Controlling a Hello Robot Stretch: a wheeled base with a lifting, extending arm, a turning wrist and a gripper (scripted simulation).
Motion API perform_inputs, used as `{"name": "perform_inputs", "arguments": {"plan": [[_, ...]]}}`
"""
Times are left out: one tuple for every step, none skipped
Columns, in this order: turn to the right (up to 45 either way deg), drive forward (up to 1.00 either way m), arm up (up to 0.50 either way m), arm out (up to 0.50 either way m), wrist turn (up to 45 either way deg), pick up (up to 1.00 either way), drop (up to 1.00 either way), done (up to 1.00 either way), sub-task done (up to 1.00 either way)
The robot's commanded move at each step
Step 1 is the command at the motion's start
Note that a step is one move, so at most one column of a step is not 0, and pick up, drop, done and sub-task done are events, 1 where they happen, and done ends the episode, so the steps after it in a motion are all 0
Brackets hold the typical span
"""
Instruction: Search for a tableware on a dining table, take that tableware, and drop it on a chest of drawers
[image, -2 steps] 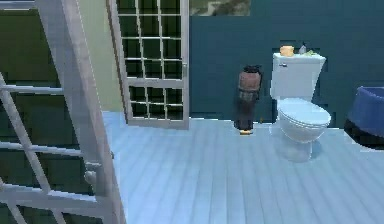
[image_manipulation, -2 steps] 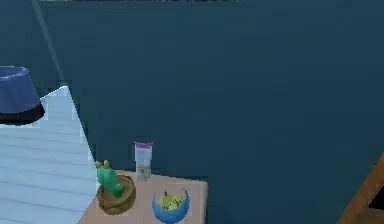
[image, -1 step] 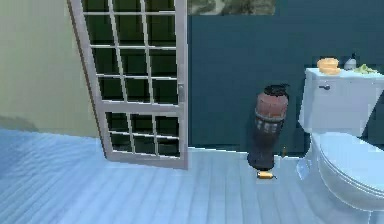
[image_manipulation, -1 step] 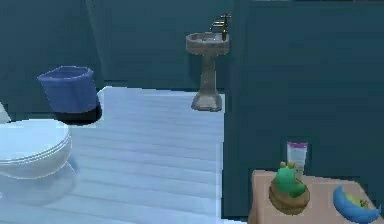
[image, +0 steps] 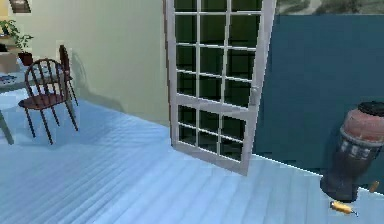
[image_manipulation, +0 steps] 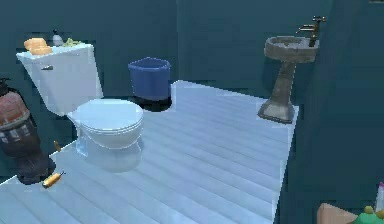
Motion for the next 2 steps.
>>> {"name": "perform_inputs", "arguments": {"plan": [[0.0,0.4,0.0,0.0,0.0,0.0,0.0,0.0,0.0],[-45.0,0.0,0.0,0.0,0.0,0.0,0.0,0.0,0.0]]}}
